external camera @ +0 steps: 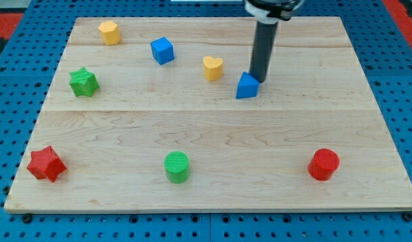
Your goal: Move the red circle towards the up
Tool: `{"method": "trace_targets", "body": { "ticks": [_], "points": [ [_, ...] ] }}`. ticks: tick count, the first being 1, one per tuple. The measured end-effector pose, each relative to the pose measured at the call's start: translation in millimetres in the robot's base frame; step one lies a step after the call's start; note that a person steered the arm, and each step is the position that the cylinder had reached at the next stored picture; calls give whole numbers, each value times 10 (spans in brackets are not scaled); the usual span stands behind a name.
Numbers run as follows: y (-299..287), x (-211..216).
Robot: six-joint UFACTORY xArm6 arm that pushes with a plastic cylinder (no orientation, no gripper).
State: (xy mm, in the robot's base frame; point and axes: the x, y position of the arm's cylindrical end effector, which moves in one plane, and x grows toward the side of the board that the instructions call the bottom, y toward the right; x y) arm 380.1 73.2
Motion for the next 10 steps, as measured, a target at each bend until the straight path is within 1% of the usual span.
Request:
{"method": "trace_targets", "body": {
  "ticks": [1,2,3,4,5,6,7,8,9,10],
  "points": [
    [-149,25],
    [716,419],
    [1657,1180],
    [1852,2190],
    [1281,2381],
    [1125,2015],
    [810,1553],
    [493,1233],
    [574,1231],
    [377,1230]
  ]
}}
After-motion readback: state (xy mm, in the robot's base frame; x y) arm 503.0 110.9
